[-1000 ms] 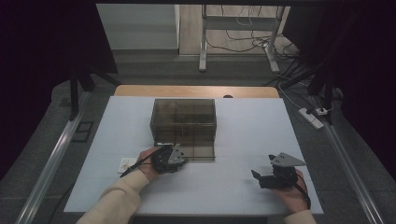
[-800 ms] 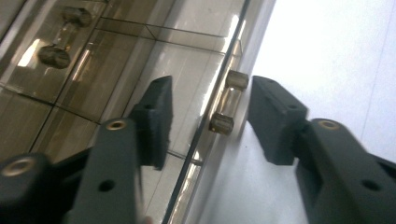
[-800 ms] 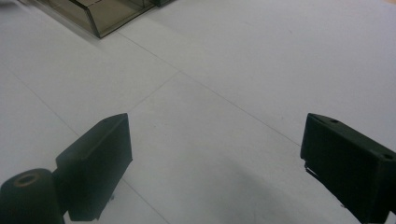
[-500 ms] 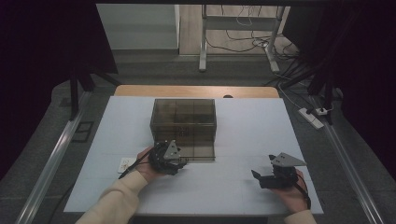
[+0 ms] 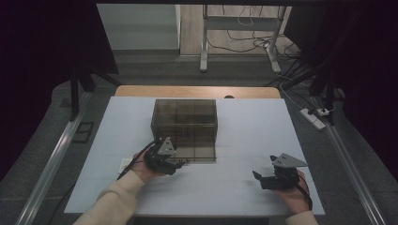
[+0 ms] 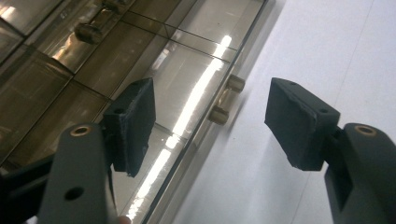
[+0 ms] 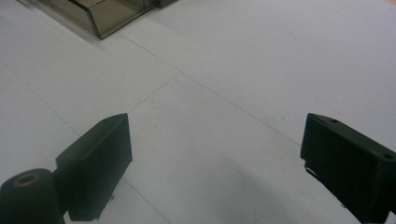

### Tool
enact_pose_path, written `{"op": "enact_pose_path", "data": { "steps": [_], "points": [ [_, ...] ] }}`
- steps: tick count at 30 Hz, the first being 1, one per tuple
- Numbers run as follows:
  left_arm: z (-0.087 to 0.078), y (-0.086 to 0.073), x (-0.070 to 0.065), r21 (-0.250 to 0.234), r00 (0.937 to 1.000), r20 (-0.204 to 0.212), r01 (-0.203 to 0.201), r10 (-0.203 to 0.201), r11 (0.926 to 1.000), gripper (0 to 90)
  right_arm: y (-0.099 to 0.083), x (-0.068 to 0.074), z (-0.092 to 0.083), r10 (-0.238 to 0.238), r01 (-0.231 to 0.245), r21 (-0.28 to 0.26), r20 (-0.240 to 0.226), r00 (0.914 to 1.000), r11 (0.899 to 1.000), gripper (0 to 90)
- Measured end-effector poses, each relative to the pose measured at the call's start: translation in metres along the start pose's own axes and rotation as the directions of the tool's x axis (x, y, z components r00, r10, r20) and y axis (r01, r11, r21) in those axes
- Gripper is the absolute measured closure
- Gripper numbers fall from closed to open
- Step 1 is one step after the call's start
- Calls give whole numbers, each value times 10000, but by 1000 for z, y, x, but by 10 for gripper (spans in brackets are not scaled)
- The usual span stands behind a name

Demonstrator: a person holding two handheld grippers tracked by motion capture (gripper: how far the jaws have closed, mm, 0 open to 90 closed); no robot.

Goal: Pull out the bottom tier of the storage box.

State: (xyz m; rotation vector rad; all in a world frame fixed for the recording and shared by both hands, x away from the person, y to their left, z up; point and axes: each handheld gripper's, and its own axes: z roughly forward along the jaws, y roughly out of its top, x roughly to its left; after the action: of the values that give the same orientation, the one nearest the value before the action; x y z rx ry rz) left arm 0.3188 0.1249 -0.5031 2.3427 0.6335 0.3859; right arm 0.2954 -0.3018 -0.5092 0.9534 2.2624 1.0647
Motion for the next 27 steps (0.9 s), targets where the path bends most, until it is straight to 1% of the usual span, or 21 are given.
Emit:
{"op": "enact_pose_path", "data": {
  "steps": [4,14,18,21,24,27],
  "points": [
    [-2,0,3,-33,9999,-47,138,-138,9999,322,-1,0,0,-5,5,37,31,10000,10000,87],
    [-9,0,5,-100,9999,-1,166,-166,9998,314,0,0,0,-24,24,54,12,10000,10000,87],
    [-10,-1,8,-218,9993,89,369,-367,9991,313,0,0,0,-27,27,45,28,10000,10000,87],
    [-11,-1,8,-198,9993,93,362,-361,9991,311,-1,0,-1,11,-11,67,13,10000,10000,87],
    [-16,-3,8,-203,9994,140,321,-318,9993,308,-1,0,-2,22,-22,33,42,10000,10000,87],
    [-22,-7,11,-322,9987,99,495,-492,9983,304,0,1,-2,-15,16,-37,36,10000,10000,87]
  ]
}}
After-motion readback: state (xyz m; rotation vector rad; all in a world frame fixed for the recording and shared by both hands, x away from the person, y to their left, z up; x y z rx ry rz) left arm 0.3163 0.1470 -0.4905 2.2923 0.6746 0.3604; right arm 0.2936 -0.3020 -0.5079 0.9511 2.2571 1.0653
